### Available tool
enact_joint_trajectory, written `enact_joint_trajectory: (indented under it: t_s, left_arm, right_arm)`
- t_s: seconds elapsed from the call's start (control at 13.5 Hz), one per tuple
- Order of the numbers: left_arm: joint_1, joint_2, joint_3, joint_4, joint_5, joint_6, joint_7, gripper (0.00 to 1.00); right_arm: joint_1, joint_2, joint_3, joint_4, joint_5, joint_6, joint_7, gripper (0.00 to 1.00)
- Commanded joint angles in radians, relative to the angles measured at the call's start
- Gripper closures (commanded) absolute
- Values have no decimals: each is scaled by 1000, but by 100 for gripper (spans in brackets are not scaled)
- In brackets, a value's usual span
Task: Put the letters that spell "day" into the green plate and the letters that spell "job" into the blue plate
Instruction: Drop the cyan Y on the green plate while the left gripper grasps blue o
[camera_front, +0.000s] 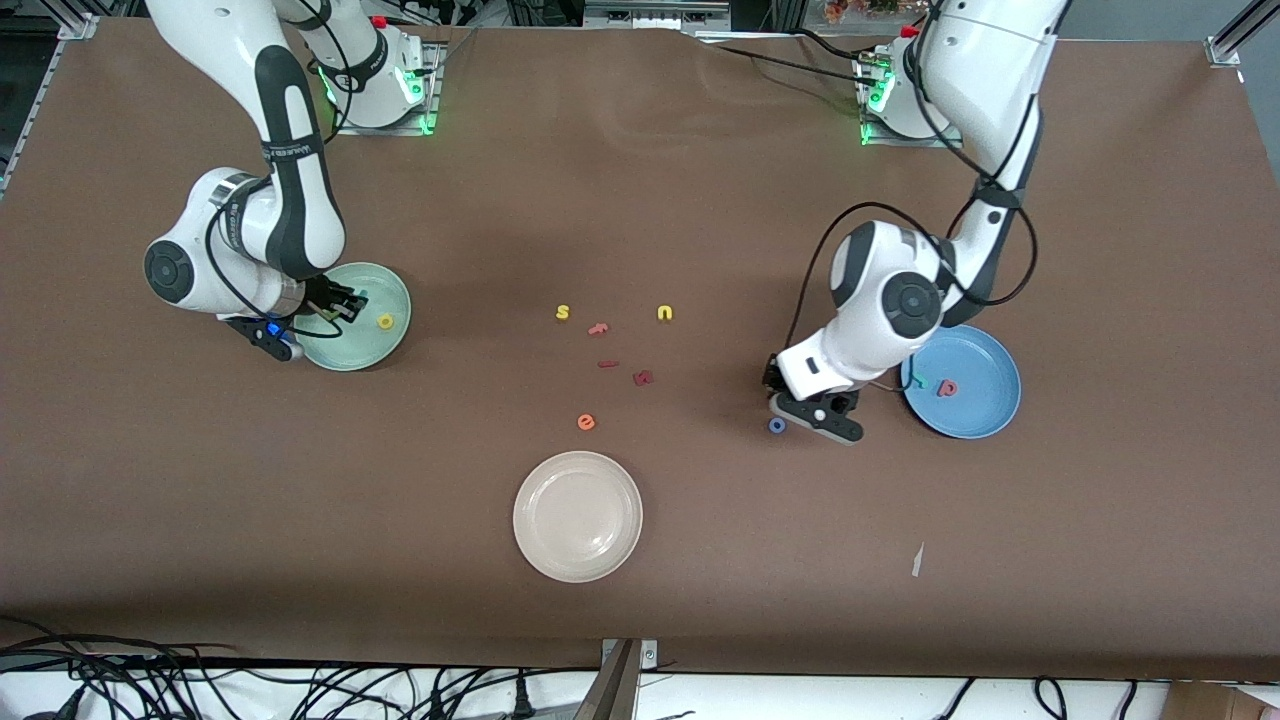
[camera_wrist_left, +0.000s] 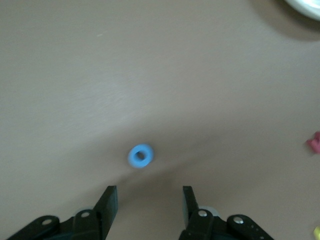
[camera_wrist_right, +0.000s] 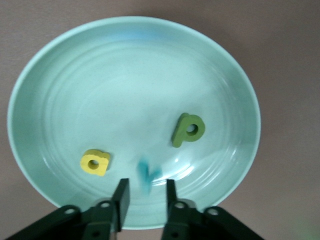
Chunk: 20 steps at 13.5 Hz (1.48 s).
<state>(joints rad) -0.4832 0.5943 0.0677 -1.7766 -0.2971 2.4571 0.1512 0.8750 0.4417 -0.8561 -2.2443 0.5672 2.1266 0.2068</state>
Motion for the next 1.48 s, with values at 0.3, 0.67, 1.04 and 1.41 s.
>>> enact_joint_trajectory:
  t_s: [0.3,0.67,1.04,1.41]
  left_arm:
    - [-37,104,53,86,-22,11,-13,40]
    - [-38,143,58,88,-25,81,-16,41]
    - [-57,156,60,86,-23,100,-41,41]
    - [-60,162,60,86,-22,100,-41,48]
  right_arm:
    - [16,-20,-1,78,34,-5,-15,0]
    - [16,-24,-17,308,-120,-108,-21,0]
    - [18,-26,-18,582,-239,-336,-23,0]
    - [6,-84,-14,790,-355,-565,-33,0]
